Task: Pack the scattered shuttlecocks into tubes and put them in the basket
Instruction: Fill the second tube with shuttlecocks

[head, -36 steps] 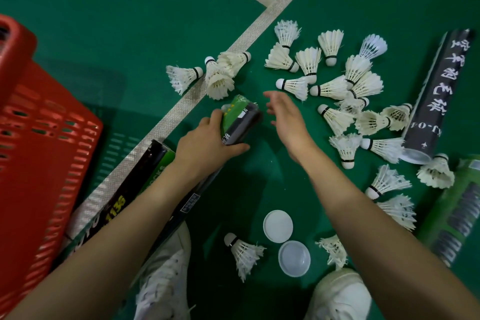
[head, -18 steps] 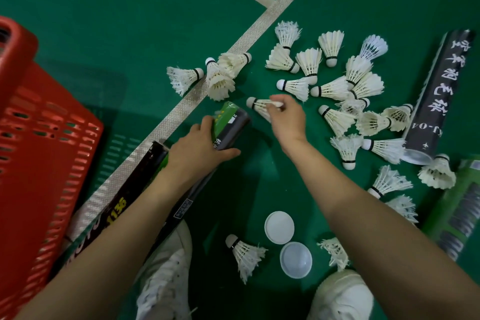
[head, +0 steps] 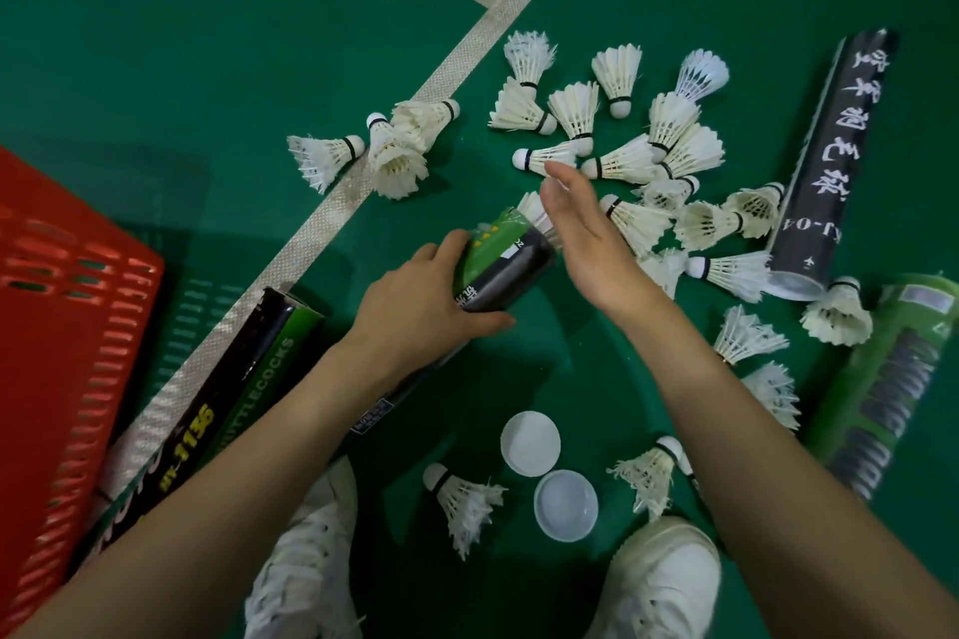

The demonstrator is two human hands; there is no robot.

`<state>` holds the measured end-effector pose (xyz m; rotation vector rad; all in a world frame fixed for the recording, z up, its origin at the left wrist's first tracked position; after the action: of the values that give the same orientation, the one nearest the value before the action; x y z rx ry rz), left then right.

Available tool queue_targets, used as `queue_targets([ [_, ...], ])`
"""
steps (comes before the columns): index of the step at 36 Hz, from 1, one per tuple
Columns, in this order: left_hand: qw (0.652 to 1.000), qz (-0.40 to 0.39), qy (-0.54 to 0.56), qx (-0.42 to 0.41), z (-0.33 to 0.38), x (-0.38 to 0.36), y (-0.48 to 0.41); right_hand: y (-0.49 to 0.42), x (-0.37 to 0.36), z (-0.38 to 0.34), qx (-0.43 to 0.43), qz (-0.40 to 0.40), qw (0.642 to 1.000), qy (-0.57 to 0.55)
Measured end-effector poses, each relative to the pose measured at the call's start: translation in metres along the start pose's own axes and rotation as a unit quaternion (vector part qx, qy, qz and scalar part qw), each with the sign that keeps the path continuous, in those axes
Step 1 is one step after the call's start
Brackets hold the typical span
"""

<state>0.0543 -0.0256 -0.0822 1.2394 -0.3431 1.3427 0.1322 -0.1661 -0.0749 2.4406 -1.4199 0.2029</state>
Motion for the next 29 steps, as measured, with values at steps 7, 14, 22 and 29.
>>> queue_targets([
  [7, 0.999, 0.031, 0.003, -0.008, 0.015, 0.001, -0.011, -0.008, -0.001, 0.002, -0.022, -0.067, 0.997, -0.002],
  [14, 0.999, -0.018, -0.007, 0.029, 0.012, -0.01, -0.041, -0.047, 0.011, 0.032, -0.09, -0.014, 0.996, 0.014],
  [22, 0.997, -0.052, -0.018, 0.054, 0.002, -0.02, -0.062, -0.088, 0.035, 0.069, -0.114, 0.083, 0.986, 0.089],
  [29, 0.995, -0.07, -0.022, 0.064, -0.003, -0.026, -0.068, -0.096, 0.019, 0.077, -0.162, 0.043, 0.985, 0.03],
])
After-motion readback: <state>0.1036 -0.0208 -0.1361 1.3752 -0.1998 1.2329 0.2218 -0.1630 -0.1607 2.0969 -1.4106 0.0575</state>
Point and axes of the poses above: each hand's wrist, its own y-axis away from the middle knuckle, its own x-axis out of the back of the hand, z = x × y, the point moved 6 cm from there along -y, towards the middle knuckle, and after that the axes turned 10 degrees about x, right-handed, at the moved point
